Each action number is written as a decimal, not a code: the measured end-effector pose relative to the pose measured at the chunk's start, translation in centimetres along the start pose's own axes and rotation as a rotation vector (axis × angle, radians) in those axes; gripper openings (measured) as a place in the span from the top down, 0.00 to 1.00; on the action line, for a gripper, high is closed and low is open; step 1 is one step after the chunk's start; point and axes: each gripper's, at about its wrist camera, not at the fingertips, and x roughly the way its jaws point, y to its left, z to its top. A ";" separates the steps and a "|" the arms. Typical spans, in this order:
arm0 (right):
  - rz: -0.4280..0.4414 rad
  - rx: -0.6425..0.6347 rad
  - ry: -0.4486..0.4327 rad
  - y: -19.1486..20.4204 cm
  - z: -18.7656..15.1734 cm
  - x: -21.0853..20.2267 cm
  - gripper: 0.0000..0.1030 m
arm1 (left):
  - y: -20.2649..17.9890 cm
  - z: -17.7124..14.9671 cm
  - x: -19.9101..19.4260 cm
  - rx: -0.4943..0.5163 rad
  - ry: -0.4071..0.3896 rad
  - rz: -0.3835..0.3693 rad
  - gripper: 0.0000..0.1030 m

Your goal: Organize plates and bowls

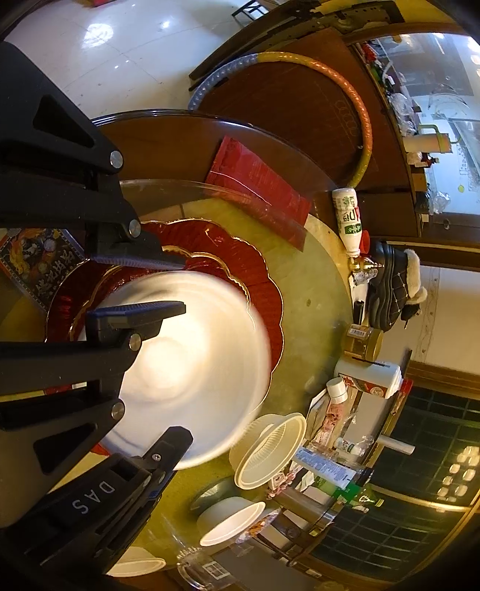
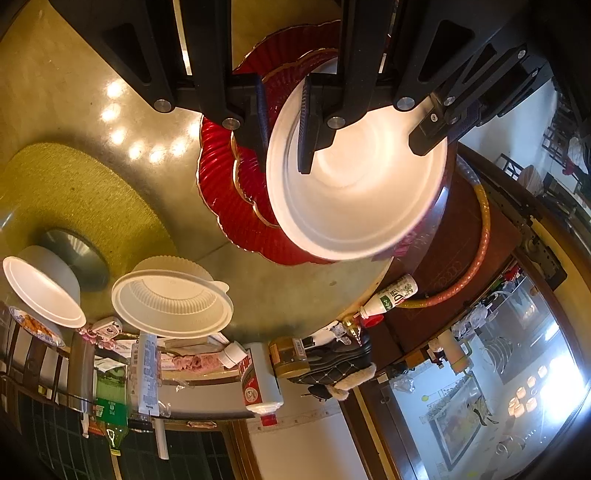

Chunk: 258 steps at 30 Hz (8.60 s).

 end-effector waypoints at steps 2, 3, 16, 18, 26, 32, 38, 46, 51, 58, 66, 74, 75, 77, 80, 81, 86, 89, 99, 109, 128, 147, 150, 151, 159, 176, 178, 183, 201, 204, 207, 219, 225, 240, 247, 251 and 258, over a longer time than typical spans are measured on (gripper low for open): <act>-0.013 0.001 -0.008 -0.1 0.1 -0.2 0.78 | 0.4 0.1 -0.1 -0.033 0.011 -0.005 0.64; -0.018 0.002 -0.015 -0.1 0.1 -0.5 0.73 | 0.8 0.2 -0.3 -0.062 0.012 -0.015 0.49; 0.162 0.310 -0.144 -10.2 0.3 -5.7 0.22 | -0.2 2.7 -3.7 -0.082 -0.093 -0.099 0.20; 0.183 0.377 -0.112 -12.8 0.2 -5.3 0.22 | -1.9 3.5 -3.1 -0.034 -0.041 -0.145 0.20; 0.211 0.461 -0.049 -17.8 2.6 -3.7 0.21 | -10.0 9.6 2.0 0.063 0.082 -0.202 0.20; 0.171 0.525 0.005 -20.7 7.3 0.3 0.27 | -14.3 12.3 9.4 0.024 0.265 -0.209 0.20; 0.150 0.540 0.067 -21.4 10.3 4.7 0.34 | -16.2 12.9 14.5 -0.031 0.331 -0.143 0.20; 0.075 0.552 0.158 -22.0 11.6 10.1 0.76 | -18.1 12.8 17.7 0.028 0.384 -0.075 0.78; 0.085 0.547 0.111 -22.2 10.6 8.7 0.90 | -18.3 11.6 16.3 0.119 0.341 -0.082 0.87; 0.087 0.493 -0.053 -21.6 7.5 1.3 0.90 | -18.8 8.0 7.3 0.180 0.114 -0.128 0.87; -0.031 0.425 -0.215 -21.5 1.7 -5.8 0.89 | -20.1 1.7 2.8 0.205 -0.027 -0.211 0.86; -0.112 0.416 -0.256 -23.1 -1.7 -7.5 0.89 | -21.6 -1.7 2.5 0.256 -0.101 -0.227 0.85; -0.118 0.412 -0.260 -23.1 -1.8 -7.5 0.89 | -21.6 -1.9 2.6 0.259 -0.107 -0.226 0.85; -0.129 0.402 -0.262 -23.0 -2.0 -7.3 0.89 | -21.5 -1.8 2.9 0.255 -0.106 -0.232 0.85; -0.133 0.393 -0.258 -22.9 -2.3 -6.9 0.89 | -21.4 -1.9 3.8 0.250 -0.088 -0.238 0.85; -0.138 0.390 -0.256 -22.9 -2.3 -6.7 0.89 | -21.3 -2.0 4.1 0.251 -0.079 -0.241 0.85; -0.147 0.385 -0.249 -22.8 -2.2 -6.2 0.89 | -21.1 -2.2 4.5 0.245 -0.062 -0.250 0.84; -0.149 0.374 -0.255 -22.6 -2.3 -6.2 0.89 | -21.1 -2.2 4.3 0.246 -0.070 -0.246 0.84; -0.153 0.371 -0.254 -22.6 -2.3 -6.1 0.89 | -21.3 -2.6 4.0 0.257 -0.092 -0.233 0.84; -0.162 0.369 -0.251 -22.7 -2.2 -5.8 0.89 | -21.4 -2.7 4.1 0.264 -0.087 -0.228 0.84; -0.170 0.370 -0.258 -22.7 -2.3 -5.8 0.89 | -21.4 -2.8 4.1 0.267 -0.090 -0.228 0.84; -0.183 0.359 -0.258 -22.3 -2.4 -5.9 0.89 | -21.4 -2.7 4.0 0.266 -0.092 -0.224 0.84; -0.183 0.359 -0.257 -22.3 -2.4 -5.9 0.89 | -21.4 -2.7 4.0 0.267 -0.091 -0.223 0.84; -0.182 0.360 -0.255 -22.4 -2.3 -5.9 0.89 | -21.4 -2.7 4.0 0.267 -0.091 -0.223 0.84; -0.180 0.362 -0.261 -22.5 -2.3 -6.0 0.89 | -21.4 -2.7 3.9 0.268 -0.101 -0.222 0.84; -0.081 0.327 -0.343 -20.9 -1.8 -8.3 0.89 | -19.6 -2.5 -1.1 0.268 -0.250 -0.142 0.82; -0.066 0.296 -0.361 -19.7 -1.6 -9.0 0.89 | -18.3 -2.3 -2.4 0.254 -0.271 -0.132 0.82; -0.006 0.248 -0.360 -16.1 -1.3 -10.0 0.89 | -14.9 -1.8 -4.5 0.215 -0.301 -0.088 0.82; 0.148 0.068 -0.160 -3.4 -0.4 -5.3 0.88 | -2.3 -0.5 -3.4 0.021 -0.156 -0.024 0.83; 0.136 0.063 -0.128 -3.0 -0.5 -4.5 0.88 | -2.0 -0.7 -2.6 0.012 -0.116 -0.028 0.82; 0.128 0.060 -0.096 -2.9 -0.5 -3.4 0.88 | -1.6 -0.8 -1.7 0.002 -0.076 -0.031 0.82; 0.097 0.034 -0.051 -2.1 -0.1 -1.4 0.84 | -0.1 -0.5 0.0 -0.050 -0.017 -0.023 0.82; 0.087 0.022 -0.047 -1.9 -0.1 -1.0 0.84 | -0.1 -0.5 -0.2 -0.053 -0.025 -0.021 0.82; 0.117 0.033 -0.096 -2.0 0.2 -2.6 0.50 | 1.3 0.3 -3.0 -0.140 -0.144 0.015 0.32; 0.168 0.126 -0.187 -5.2 0.6 -6.4 0.32 | -1.4 1.0 -6.4 -0.110 -0.288 -0.061 0.21; 0.183 0.199 -0.162 -8.9 0.8 -7.3 0.32 | -5.1 1.5 -6.1 -0.027 -0.226 -0.156 0.21; 0.131 0.420 -0.149 -19.3 2.1 -9.0 0.32 | -14.3 3.0 -2.8 0.074 -0.019 -0.298 0.21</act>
